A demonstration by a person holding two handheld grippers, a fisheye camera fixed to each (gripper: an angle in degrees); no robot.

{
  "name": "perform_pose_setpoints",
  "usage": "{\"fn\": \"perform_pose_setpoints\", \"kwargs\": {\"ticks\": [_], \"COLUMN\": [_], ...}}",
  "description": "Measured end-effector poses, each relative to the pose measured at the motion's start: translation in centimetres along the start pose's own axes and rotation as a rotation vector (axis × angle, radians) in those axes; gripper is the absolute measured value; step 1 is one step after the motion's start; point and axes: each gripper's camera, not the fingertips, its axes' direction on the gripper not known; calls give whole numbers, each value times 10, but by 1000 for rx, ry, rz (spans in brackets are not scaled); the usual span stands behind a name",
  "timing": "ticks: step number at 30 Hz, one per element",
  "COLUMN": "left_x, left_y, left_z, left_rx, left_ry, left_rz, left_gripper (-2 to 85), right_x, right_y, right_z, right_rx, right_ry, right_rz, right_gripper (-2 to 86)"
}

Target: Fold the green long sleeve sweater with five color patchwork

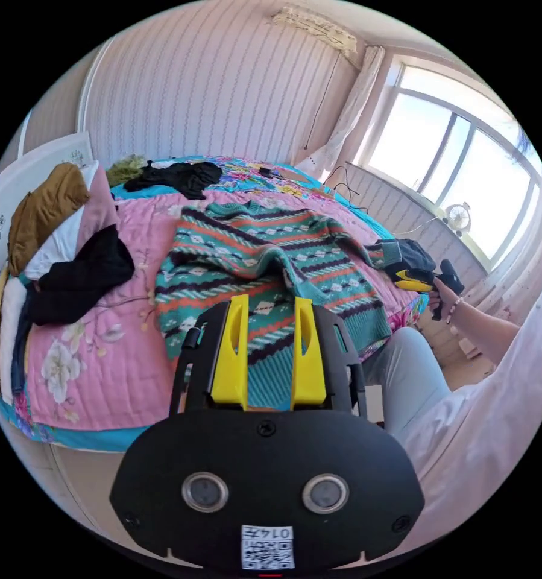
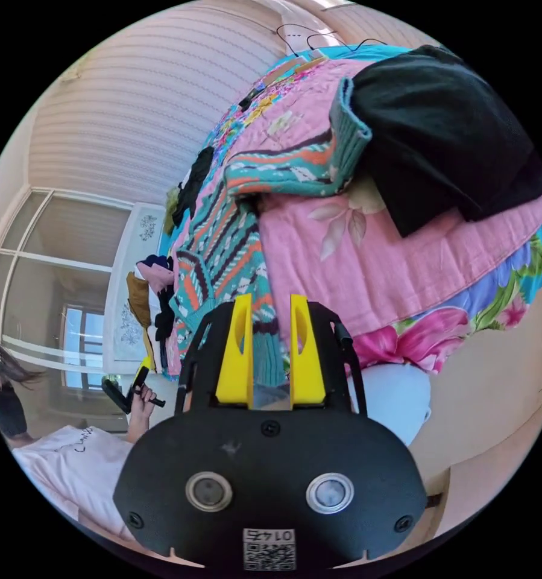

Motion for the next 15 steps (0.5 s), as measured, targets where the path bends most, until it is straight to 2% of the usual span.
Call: {"fn": "perform_pose_setpoints", "kwargs": {"ticks": [4, 7, 9, 12, 15], "left_x": [2, 8, 8, 1, -9], "left_y": [-32, -45, -50, -55, -60], "left_z": [101, 146, 156, 163, 150], "left_rx": [-125, -188, -196, -176, -147], "left_ry": [244, 223, 178, 229, 279], "left_rz": [-147, -204, -225, -245, -286], "left_gripper": [131, 115, 81, 42, 2], "right_x": [31, 49, 58, 59, 36], "right_y": [-33, -50, -56, -68, -77], "right_z": [5, 0, -5, -11, -18], "right_rx": [169, 316, 403, 408, 366], "right_ry": [-25, 58, 15, -4, 9], "right_rz": [147, 270, 317, 340, 235], "right_gripper": [126, 128, 114, 78, 43]}}
